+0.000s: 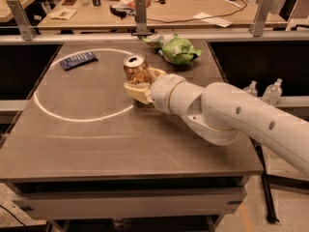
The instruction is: Move orange can near green rice chip bag
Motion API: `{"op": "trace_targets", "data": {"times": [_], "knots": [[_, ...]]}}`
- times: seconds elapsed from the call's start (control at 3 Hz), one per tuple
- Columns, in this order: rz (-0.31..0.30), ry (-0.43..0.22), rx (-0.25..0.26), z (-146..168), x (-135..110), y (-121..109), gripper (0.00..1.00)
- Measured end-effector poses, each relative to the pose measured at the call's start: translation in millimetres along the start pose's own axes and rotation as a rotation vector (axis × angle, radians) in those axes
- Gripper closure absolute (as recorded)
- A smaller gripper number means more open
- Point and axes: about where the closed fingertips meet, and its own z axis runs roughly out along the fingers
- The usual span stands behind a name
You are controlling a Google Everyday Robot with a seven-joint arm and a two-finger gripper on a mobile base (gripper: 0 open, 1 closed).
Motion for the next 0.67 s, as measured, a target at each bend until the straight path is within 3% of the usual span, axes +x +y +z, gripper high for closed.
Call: {"op": "trace_targets", "data": {"times": [0.67], "knots": [[-0.005,-0.003,0.015,1.4,0.0,-2.9,1.00]]}}
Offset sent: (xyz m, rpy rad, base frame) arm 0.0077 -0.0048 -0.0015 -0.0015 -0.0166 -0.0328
